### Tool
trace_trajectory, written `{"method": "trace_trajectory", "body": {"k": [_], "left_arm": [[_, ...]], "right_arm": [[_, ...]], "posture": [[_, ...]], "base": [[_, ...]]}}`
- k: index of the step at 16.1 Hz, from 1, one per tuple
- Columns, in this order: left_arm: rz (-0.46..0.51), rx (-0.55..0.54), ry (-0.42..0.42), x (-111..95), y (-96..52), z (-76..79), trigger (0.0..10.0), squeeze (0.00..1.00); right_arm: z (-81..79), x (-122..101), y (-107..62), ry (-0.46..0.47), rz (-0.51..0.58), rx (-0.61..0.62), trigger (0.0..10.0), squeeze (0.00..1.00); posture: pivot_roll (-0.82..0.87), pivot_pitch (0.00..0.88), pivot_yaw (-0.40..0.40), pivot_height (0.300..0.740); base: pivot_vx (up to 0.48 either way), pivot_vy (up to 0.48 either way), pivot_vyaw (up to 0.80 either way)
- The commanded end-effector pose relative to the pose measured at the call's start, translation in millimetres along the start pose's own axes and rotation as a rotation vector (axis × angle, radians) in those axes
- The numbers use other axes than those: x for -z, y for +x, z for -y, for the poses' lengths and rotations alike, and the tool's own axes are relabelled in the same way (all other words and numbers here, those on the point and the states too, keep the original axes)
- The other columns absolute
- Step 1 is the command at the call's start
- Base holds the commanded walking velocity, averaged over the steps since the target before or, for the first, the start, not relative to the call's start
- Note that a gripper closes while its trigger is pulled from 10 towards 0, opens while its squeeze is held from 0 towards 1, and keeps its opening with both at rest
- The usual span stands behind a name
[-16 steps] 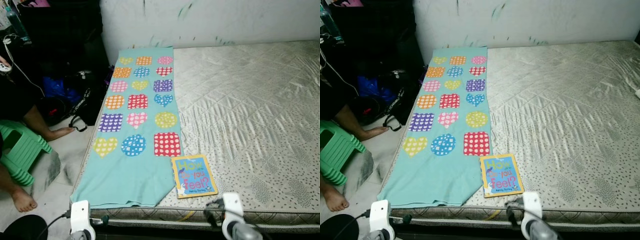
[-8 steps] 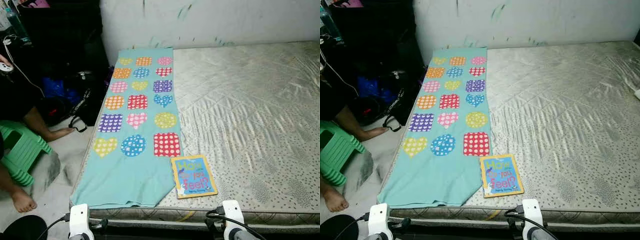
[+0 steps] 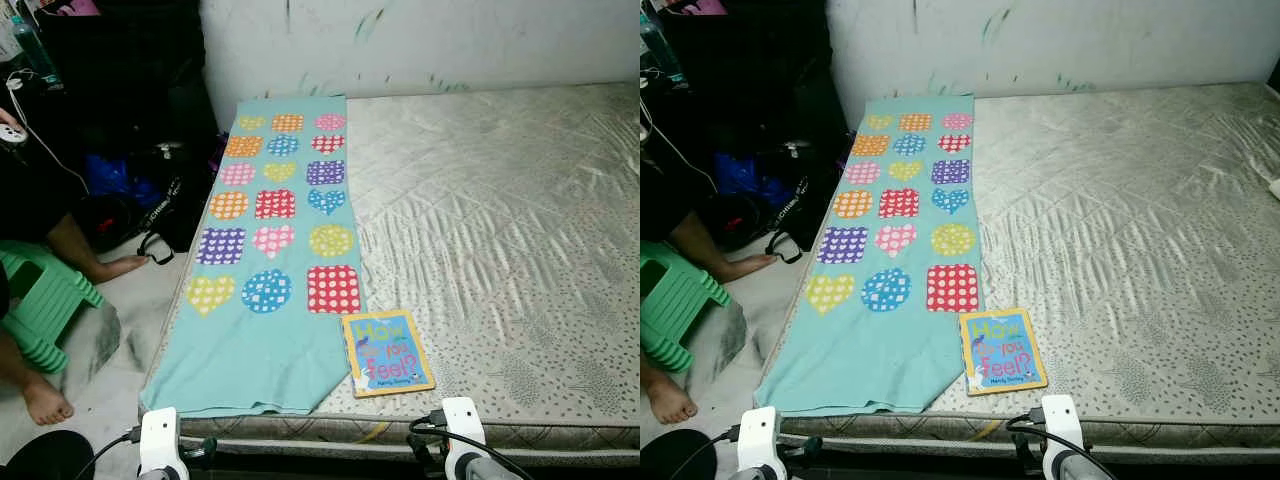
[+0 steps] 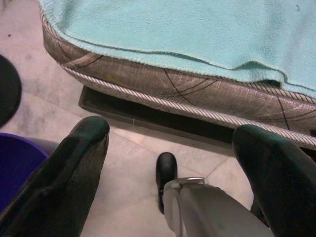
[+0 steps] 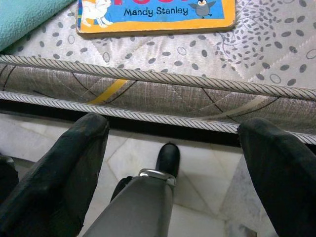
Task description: Clean up the room
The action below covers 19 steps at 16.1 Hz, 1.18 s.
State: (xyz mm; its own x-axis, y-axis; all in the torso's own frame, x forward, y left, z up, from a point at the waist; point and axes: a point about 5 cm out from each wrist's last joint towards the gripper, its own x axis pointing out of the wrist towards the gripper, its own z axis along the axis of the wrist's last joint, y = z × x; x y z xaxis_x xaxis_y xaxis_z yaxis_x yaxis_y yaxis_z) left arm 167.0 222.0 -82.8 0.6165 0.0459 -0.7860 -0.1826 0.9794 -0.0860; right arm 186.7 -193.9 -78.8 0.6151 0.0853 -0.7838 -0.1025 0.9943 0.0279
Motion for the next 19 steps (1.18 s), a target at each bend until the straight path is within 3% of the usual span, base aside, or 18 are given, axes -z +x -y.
{"method": "trace_trajectory", "body": {"k": [1,7,15,19], "left_arm": [[-0.009,-0.015,0.006,1.6,-1.4,-5.3,10.0,0.0],[-0.018,-0.011,0.01,5.8,-2.3,-4.6,10.0,0.0],[-0.087,-0.031,-0.01,44.0,-17.4,-17.1,10.0,0.0],[-0.115,-0.044,-0.022,62.9,-27.0,-23.0,10.0,0.0]], "right_arm": [[-2.6,-1.6,0.9,-0.005,0.001,-0.01,10.0,0.0],[-1.1,3.7,-0.7,-0.009,-0.01,-0.007,10.0,0.0],[15.8,42.7,-17.0,0.013,-0.079,0.027,10.0,0.0],[14.8,63.5,-25.7,-0.003,-0.119,0.001,10.0,0.0]], "posture": [[-0.06,0.0,0.083,0.74],[-0.05,0.0,0.079,0.736],[-0.04,0.005,0.064,0.736],[-0.02,0.093,0.051,0.736]], "base": [[0.0,0.0,0.0],[0.0,0.0,0.0],[0.0,0.0,0.0],[0.0,0.0,0.0]]}}
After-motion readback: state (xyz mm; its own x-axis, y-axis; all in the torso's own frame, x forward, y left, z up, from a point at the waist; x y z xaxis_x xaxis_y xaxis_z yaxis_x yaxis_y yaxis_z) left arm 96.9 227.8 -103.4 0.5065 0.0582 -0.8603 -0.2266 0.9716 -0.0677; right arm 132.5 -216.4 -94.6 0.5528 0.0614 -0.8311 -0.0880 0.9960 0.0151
